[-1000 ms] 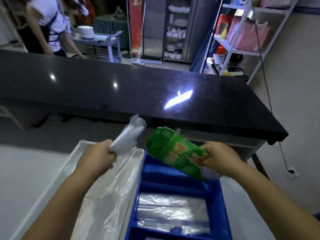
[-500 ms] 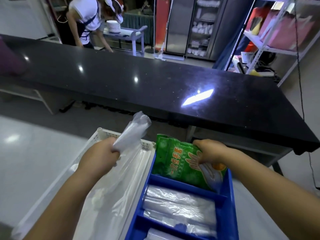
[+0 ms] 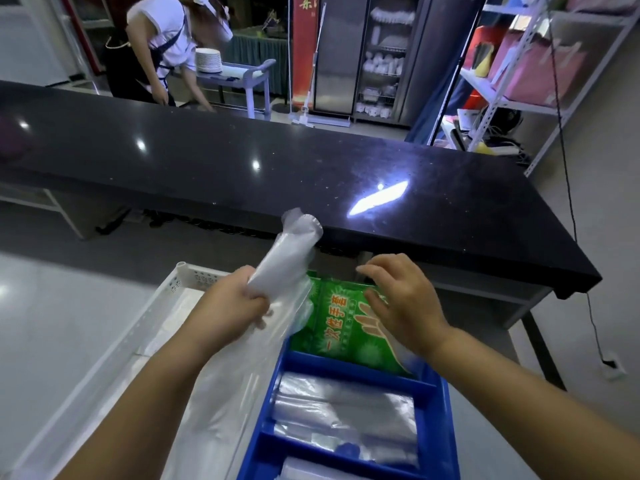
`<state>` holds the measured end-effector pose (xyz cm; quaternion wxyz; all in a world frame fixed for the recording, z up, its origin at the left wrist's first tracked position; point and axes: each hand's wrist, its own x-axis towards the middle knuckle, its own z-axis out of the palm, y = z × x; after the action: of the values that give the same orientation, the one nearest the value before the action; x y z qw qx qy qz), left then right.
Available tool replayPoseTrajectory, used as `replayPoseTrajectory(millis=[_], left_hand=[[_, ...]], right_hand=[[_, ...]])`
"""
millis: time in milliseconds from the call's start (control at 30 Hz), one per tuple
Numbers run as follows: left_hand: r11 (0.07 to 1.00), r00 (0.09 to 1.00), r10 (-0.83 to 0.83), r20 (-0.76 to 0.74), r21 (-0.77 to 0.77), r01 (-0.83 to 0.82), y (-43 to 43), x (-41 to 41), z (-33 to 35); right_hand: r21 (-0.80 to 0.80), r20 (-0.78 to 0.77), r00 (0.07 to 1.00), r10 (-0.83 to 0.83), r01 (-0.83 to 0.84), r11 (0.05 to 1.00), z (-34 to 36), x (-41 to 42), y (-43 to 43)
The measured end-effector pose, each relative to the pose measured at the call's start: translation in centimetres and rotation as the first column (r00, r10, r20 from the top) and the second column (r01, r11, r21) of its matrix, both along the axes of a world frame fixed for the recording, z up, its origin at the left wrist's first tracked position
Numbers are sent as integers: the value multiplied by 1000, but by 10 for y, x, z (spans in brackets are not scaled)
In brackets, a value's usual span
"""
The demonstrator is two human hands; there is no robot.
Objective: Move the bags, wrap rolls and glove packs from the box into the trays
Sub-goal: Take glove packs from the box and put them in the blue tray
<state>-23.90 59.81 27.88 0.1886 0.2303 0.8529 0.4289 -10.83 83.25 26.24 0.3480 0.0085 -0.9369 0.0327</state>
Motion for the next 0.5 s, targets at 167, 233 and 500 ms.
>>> replayPoseTrajectory(millis=[167,233,500], left_hand=[[986,976,-163,147,61,155,33,23,10],[961,943,-276,187,51,271,47,33,8],[818,823,-568,-27,-133,560,84,58,-10]], right_hand=[[334,-149,982,114,-58,941,-14,20,-23],[396,-118,989,93,-39,918,-20,23,-24],[371,-9,999,42,-35,928,-11,49,-11]])
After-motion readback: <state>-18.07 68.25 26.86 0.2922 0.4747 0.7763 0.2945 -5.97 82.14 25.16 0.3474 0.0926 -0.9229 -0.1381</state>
